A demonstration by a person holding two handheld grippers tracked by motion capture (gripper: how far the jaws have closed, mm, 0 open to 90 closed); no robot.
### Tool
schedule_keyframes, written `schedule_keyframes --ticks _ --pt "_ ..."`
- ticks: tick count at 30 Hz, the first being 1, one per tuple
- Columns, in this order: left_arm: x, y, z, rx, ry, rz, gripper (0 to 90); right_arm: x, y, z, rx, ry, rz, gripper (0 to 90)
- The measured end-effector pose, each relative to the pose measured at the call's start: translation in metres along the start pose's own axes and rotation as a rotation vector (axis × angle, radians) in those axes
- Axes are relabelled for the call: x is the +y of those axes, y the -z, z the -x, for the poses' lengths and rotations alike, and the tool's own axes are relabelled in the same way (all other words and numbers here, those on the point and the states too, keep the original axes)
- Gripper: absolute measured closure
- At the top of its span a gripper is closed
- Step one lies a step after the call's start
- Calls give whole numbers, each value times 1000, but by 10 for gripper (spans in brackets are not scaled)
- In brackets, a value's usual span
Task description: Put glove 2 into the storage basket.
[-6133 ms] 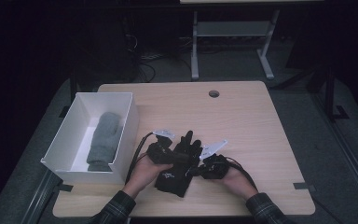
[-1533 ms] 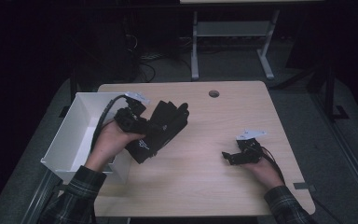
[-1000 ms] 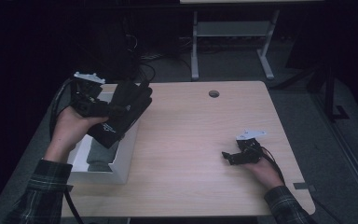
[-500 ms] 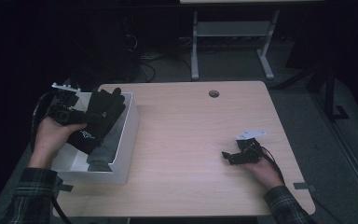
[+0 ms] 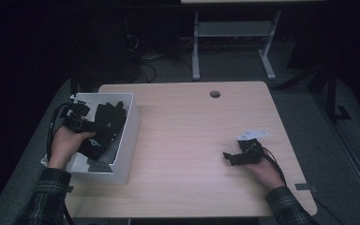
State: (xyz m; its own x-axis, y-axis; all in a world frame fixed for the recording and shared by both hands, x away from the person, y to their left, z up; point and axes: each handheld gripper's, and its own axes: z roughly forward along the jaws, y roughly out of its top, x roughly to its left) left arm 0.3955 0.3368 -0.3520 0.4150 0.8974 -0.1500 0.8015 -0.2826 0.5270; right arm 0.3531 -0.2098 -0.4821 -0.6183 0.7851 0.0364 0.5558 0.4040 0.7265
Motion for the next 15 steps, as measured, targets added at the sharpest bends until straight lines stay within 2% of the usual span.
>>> schedule_keyframes --ticks 5,7,12,15 --pt "-5 -17 -7 25 10 -34 676 0 0 0 0 0 0 151" --pt "-6 -19 -9 34 14 -42 638 0 0 0 0 0 0 151" --pt "-6 -18 -11 80 10 -32 423 0 0 0 1 0 0 151" --pt "-4 -13 -11 98 12 -10 353 0 0 0 1 0 0 151"
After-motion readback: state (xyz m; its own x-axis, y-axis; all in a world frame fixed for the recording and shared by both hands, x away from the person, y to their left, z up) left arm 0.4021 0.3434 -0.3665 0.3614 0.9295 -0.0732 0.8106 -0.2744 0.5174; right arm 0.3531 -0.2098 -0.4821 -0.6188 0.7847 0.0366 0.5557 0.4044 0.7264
